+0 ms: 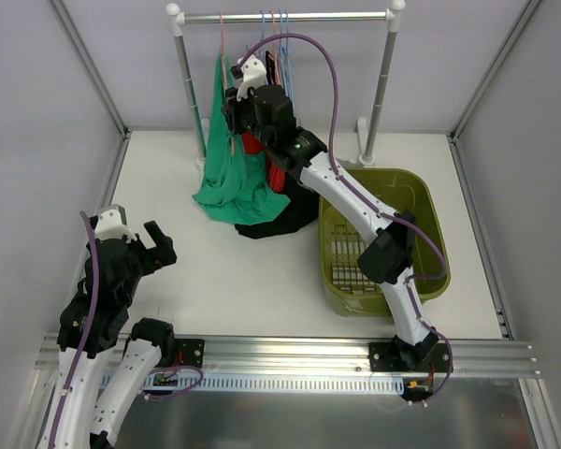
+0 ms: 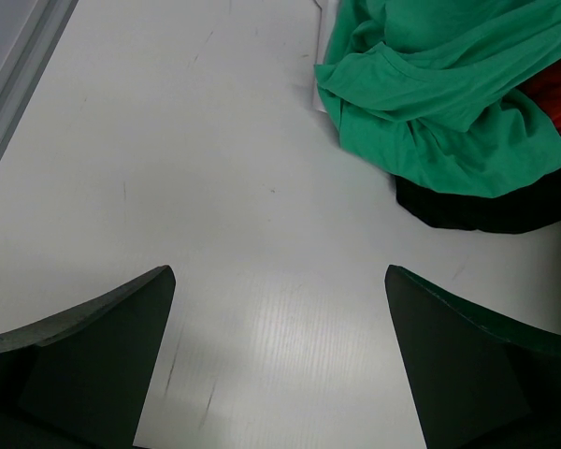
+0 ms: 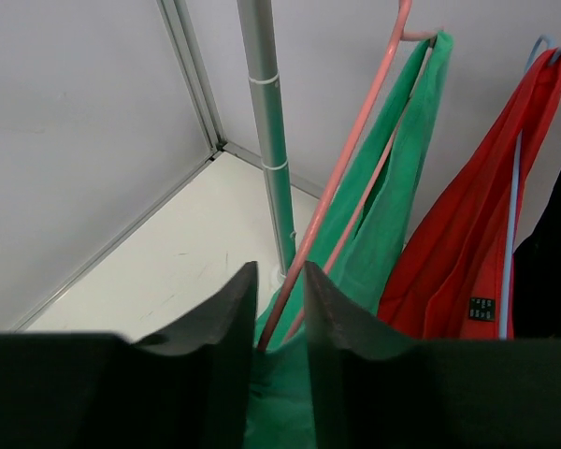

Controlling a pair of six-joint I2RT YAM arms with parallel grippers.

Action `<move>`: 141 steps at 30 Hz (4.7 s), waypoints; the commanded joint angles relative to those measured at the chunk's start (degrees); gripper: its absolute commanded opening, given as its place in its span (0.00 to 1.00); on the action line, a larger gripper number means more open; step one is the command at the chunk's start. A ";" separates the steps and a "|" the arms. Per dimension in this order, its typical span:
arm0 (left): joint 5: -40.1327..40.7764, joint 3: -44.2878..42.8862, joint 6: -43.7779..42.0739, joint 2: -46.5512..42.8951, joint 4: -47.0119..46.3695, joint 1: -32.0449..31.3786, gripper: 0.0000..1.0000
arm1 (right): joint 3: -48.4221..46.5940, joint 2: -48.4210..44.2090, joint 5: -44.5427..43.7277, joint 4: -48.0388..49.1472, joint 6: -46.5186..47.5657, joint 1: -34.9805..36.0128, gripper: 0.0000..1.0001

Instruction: Remove the tank top from the hanger

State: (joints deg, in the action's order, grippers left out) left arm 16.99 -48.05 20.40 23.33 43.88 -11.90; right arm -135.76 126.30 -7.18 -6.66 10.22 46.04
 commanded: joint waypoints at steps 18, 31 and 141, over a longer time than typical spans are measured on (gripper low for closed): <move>-0.12 0.24 0.69 -0.48 -1.60 0.48 0.99 | 8.84 -4.92 -5.04 17.72 -6.35 -3.41 0.00; -0.21 0.42 0.69 -1.01 -1.60 0.48 0.99 | 13.33 -8.53 -3.02 24.32 -11.97 -4.64 0.00; -46.26 -29.82 -3.60 21.66 -25.15 -0.31 0.85 | 64.93 -87.46 20.45 2.00 -21.73 2.91 0.00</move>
State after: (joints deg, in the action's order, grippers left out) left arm -25.30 -78.02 17.72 43.66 25.89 -11.94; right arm -69.71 38.65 14.52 -8.78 -10.44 48.64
